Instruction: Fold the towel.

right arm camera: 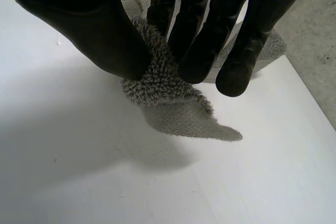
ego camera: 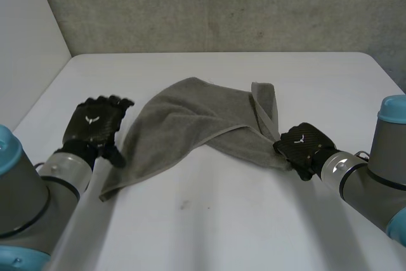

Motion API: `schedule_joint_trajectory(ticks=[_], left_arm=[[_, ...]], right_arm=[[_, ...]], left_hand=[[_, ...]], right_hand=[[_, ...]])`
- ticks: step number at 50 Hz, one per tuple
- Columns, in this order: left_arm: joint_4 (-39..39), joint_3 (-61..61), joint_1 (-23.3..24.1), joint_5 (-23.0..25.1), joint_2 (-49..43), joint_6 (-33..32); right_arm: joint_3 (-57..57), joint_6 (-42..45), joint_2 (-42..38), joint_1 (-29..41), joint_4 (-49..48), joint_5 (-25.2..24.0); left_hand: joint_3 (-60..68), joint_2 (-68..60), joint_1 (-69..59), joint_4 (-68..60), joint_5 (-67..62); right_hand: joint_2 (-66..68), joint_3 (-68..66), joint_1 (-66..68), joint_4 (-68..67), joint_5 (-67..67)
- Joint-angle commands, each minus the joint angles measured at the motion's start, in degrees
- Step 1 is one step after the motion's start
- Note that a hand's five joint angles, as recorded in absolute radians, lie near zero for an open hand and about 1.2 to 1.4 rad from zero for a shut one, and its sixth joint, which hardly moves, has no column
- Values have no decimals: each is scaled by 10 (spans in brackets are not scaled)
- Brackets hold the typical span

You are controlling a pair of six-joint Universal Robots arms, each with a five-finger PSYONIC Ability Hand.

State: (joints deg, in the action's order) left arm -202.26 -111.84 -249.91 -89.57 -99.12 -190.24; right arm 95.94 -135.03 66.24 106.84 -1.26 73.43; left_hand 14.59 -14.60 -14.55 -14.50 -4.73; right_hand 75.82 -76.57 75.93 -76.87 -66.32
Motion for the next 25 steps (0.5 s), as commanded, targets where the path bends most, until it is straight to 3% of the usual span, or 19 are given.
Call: schedule_joint_trajectory(ticks=[1,12,25], left_arm=[[-2,-38,9,-39,-12,-33],[-13,-51,21,-40,-63,-38],[-53,-29,15,-39,-106,-56]], right_arm=[[1,-1,-1,-1,-8,0],[2,-2,-5,-1,-9,1],[4,-2,-5,-4,-10,0]], left_hand=[[25,-25,-26,-26,-24],[39,-39,-39,-40,-37],[141,-141,-142,-142,-140]], right_hand=[[42,-34,41,-31,-37],[42,-34,41,-31,-37],[42,-34,41,-31,-37]])
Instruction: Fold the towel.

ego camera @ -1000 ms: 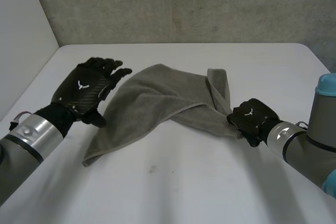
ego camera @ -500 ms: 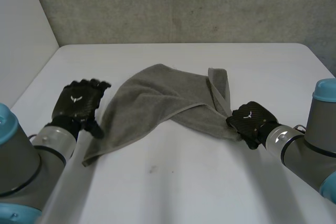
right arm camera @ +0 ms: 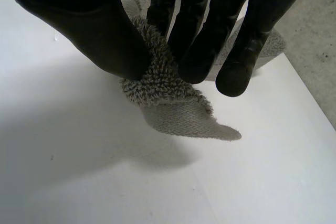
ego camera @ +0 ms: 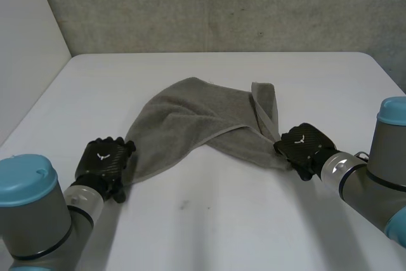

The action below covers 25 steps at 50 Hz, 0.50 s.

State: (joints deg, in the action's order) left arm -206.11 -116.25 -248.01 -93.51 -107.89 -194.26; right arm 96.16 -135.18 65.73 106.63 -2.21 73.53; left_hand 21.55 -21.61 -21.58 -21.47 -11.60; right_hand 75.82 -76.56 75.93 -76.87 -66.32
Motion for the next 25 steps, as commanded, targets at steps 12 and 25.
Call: schedule_joint_trajectory(ticks=[12,25], left_arm=[[-17,28,-11,1,-46,-54],[-18,42,-20,2,-56,-57]], right_arm=[[3,0,-1,-4,-4,-1],[2,0,-1,-5,-9,0]], left_hand=[[100,-100,-100,-101,-100],[336,-335,-336,-337,-335]], right_hand=[[42,-34,41,-31,-37],[42,-34,41,-31,-37]])
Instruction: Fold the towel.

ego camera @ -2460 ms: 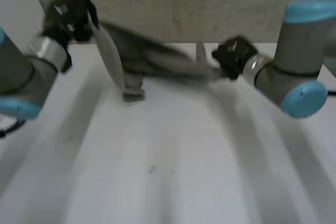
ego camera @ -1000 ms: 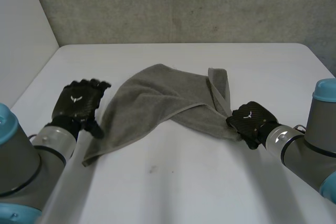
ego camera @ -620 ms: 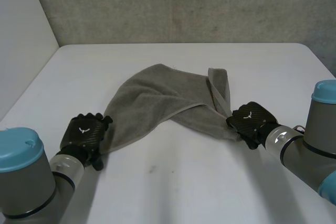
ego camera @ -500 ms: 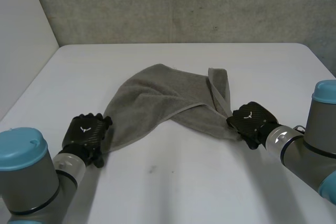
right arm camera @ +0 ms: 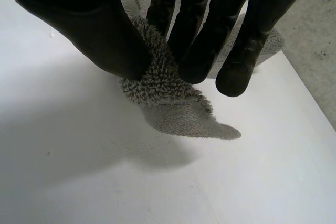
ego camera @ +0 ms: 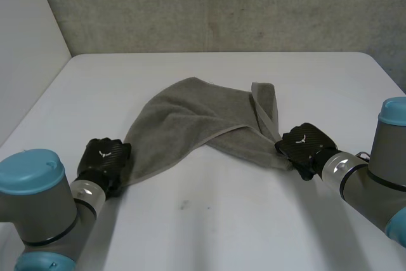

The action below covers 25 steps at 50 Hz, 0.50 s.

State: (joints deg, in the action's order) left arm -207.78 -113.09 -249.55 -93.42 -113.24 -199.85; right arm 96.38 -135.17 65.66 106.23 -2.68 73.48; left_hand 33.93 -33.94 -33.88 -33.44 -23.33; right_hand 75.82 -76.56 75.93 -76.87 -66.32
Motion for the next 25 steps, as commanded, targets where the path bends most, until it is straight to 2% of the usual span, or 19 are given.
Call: schedule_joint_trajectory(ticks=[1,2,8,11,13,14,16,17,19,25], left_arm=[[-1,15,-7,0,-7,-5],[-1,21,-8,0,-12,-15],[-1,47,-15,0,-22,-63],[4,67,-35,2,-8,-98],[6,81,-57,3,50,-118],[6,81,-57,3,50,-118],[8,98,-59,3,126,-121],[8,98,-59,3,126,-121],[26,120,-59,3,196,-117],[80,152,-63,9,284,-108]], right_arm=[[-1,-1,0,-1,-7,2],[-1,-2,1,-1,-12,3],[-13,-8,11,-7,-17,7],[-30,-9,24,-23,-15,11],[-45,-10,66,-35,-9,12],[-45,-10,66,-35,-9,12],[-59,-13,128,-51,-2,6],[-59,-13,128,-51,-2,6],[-78,-20,176,-77,9,4],[-124,-24,216,-110,63,-3]], left_hand=[[320,-320,-321,-325,-326],[433,-433,-433,-438,-439],[461,-461,-461,-466,-467],[461,-461,-461,-466,-467],[461,-461,-461,-466,-467],[461,-461,-461,-466,-467],[461,-461,-461,-466,-467],[461,-461,-461,-466,-467],[461,-461,-461,-466,-467],[461,-461,-461,-466,-467]], right_hand=[[42,-34,41,-31,-37],[42,-34,41,-31,-37],[42,-34,41,-31,-37],[42,-34,41,-31,-37],[42,-34,41,-31,-37],[42,-34,41,-31,-37],[42,-34,41,-31,-37],[42,-34,41,-31,-37],[42,-34,41,-31,-37],[42,-34,41,-31,-37]])
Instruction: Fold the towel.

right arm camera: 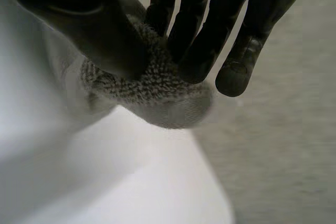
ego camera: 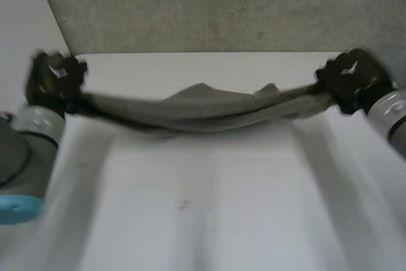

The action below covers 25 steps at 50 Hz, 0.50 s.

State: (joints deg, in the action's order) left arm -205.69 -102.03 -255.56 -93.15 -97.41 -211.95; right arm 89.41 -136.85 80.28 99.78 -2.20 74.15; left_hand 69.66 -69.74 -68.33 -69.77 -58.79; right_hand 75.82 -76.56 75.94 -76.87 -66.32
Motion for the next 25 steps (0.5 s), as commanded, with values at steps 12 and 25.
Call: schedule_joint_trajectory(ticks=[12,25], left_arm=[[173,82,-5,37,176,53],[195,107,8,39,-5,51]], right_arm=[[-172,5,102,-91,284,-56],[-220,99,-71,-58,337,-52]], left_hand=[[103,-103,-117,-102,-112],[103,-103,-117,-102,-112]], right_hand=[[42,-34,41,-31,-37],[42,-34,41,-31,-37]])
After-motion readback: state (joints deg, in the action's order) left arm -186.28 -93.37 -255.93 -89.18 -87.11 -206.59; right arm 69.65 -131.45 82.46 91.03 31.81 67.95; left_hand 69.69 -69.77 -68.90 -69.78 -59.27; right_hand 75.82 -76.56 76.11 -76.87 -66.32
